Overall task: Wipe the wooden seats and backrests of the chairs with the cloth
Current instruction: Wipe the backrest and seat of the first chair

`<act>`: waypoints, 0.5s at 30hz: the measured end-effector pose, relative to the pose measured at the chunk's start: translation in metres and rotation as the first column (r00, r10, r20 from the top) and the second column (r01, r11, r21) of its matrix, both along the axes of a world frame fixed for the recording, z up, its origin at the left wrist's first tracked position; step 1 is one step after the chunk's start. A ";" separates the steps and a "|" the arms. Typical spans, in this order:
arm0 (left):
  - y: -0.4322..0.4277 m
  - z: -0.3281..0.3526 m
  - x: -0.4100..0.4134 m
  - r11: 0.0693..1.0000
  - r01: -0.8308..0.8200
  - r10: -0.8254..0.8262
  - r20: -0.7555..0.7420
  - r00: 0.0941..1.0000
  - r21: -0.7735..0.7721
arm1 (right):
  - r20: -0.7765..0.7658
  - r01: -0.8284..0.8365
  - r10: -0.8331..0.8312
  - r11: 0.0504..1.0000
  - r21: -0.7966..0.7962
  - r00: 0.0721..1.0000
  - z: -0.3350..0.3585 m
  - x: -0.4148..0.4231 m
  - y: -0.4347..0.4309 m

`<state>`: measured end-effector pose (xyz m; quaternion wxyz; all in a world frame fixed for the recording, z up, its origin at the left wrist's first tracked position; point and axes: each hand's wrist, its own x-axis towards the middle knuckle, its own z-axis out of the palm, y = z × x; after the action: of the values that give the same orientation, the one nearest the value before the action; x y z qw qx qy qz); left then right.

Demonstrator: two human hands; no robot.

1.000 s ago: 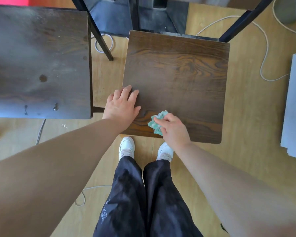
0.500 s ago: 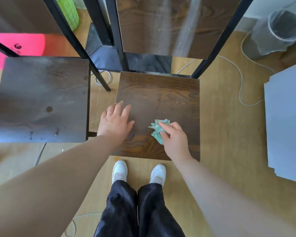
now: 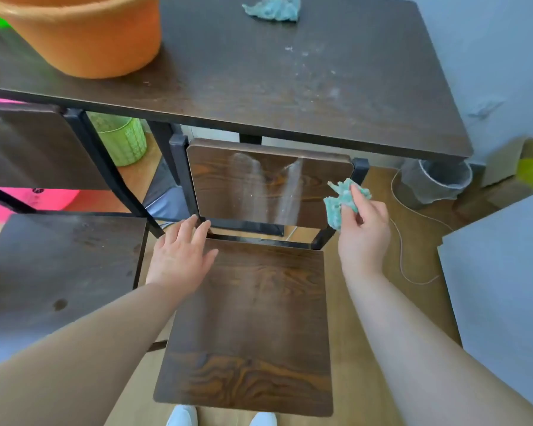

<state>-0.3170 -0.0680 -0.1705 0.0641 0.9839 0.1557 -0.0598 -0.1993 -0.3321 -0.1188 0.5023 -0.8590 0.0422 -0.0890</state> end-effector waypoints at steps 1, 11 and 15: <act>0.004 0.002 0.002 1.000 -0.002 0.002 -0.001 1.000 0.002 | 0.038 -0.003 0.003 1.000 -0.002 0.999 0.005 0.008 0.003; 0.039 0.001 0.012 0.999 0.050 -0.050 -0.021 0.999 -0.011 | 0.201 -0.066 0.082 0.994 -0.084 0.976 0.003 0.029 0.054; 0.058 0.002 0.015 0.997 0.080 -0.080 -0.018 0.997 -0.008 | 0.252 -0.141 0.172 0.980 -0.137 0.952 0.008 0.025 0.091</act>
<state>-0.3018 -0.0104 -0.1689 0.0636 0.9885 0.1168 -0.0720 -0.1744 -0.2407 -0.1110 0.4575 -0.8683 -0.0985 -0.1641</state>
